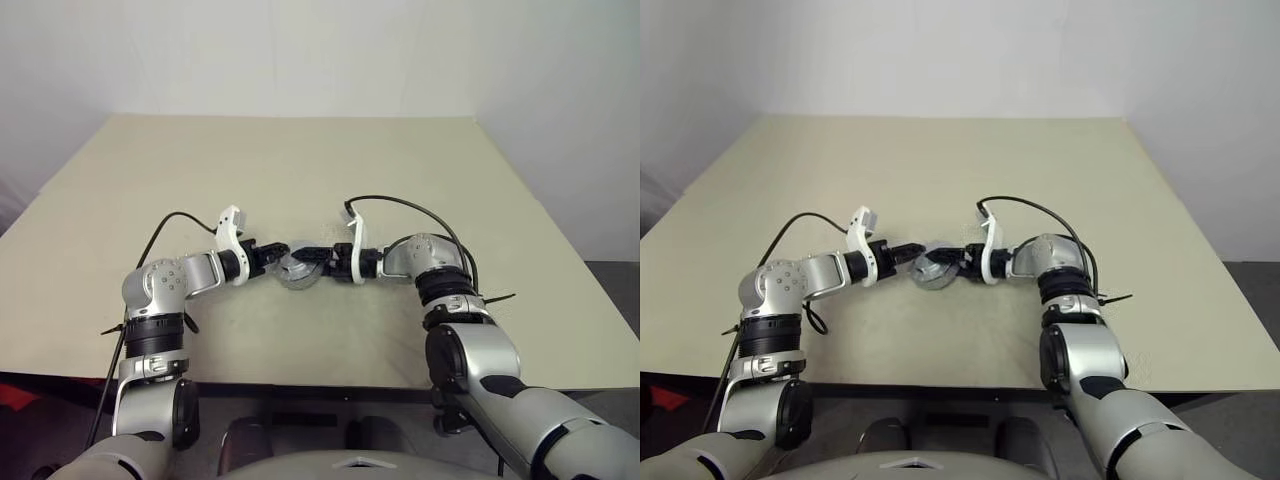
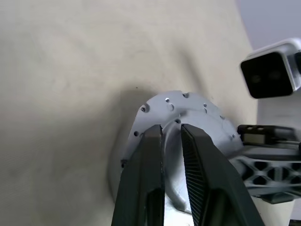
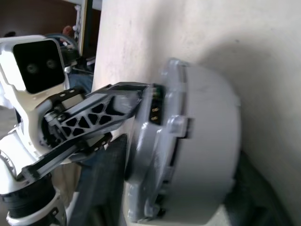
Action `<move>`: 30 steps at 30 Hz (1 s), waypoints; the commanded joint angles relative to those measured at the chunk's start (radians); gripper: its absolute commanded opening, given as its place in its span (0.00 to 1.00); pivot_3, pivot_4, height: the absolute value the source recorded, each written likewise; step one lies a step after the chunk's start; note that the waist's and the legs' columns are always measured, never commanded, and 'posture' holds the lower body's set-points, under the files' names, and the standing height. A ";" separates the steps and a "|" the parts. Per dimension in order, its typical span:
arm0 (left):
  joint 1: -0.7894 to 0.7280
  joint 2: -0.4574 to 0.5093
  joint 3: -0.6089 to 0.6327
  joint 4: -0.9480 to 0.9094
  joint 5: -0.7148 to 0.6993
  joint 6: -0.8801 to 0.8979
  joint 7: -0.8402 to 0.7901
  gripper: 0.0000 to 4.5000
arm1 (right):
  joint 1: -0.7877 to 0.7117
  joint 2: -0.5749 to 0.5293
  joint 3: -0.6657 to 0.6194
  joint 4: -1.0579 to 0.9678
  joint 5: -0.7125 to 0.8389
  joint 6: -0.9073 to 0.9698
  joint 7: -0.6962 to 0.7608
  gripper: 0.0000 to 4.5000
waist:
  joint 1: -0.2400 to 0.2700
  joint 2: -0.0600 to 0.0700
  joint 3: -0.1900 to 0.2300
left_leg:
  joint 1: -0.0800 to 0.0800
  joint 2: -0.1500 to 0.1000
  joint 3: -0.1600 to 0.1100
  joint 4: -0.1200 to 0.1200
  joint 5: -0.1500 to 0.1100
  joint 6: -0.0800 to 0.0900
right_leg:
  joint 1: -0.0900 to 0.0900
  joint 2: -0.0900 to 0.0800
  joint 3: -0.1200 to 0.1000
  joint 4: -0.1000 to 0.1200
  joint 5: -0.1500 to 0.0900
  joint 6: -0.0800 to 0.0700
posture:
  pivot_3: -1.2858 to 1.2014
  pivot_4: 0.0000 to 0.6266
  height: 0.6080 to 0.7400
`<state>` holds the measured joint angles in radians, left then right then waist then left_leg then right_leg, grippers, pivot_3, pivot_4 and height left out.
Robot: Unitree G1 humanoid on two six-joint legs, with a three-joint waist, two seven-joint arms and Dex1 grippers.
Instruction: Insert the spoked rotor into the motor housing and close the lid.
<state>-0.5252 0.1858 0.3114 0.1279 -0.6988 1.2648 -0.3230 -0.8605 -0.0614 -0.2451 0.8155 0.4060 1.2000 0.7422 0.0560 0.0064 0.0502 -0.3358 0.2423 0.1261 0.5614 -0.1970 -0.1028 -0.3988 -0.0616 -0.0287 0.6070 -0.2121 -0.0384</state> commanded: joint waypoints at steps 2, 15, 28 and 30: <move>-0.001 -0.011 -0.032 0.010 0.003 0.013 -0.001 0.14 | -0.042 0.059 0.008 -0.008 0.061 -0.001 0.034 0.49 | -0.003 0.001 0.001 | 0.000 0.000 0.000 0.000 0.000 0.000 | 0.000 0.000 0.000 0.000 0.000 0.000 | 0.52 0.00 1.00; 0.003 -0.017 0.047 -0.041 -0.042 -0.141 -0.046 0.14 | -0.108 0.045 -0.120 0.104 0.097 -0.090 -0.048 0.49 | -0.006 0.003 0.002 | 0.000 0.000 0.000 0.000 0.001 -0.001 | -0.001 0.000 0.000 0.001 0.000 0.000 | 0.52 0.00 1.00; 0.078 -0.023 0.279 -0.132 -0.272 -0.220 0.021 0.14 | -0.260 0.040 -0.361 0.319 0.207 -0.327 -0.262 0.49 | 0.027 0.004 0.005 | -0.018 0.000 0.000 0.003 0.000 0.001 | -0.017 -0.001 -0.003 0.001 0.001 -0.001 | 0.52 0.00 1.00; 0.093 -0.029 0.298 -0.136 -0.296 -0.226 0.056 0.14 | -0.283 0.046 -0.376 0.317 0.230 -0.315 -0.262 0.49 | 0.033 0.004 0.005 | -0.019 0.000 0.000 0.003 0.000 0.001 | -0.018 -0.001 -0.003 0.001 0.001 -0.001 | 0.52 0.00 1.00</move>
<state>-0.4300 0.1548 0.5874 0.0329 -0.9533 1.0511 -0.2870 -1.0716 -0.0220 -0.5861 1.1615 0.5692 0.8879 0.4662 0.0885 0.0104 0.0551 -0.3544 0.2426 0.1258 0.5650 -0.1972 -0.1018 -0.4172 -0.0621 -0.0313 0.6081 -0.2110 -0.0395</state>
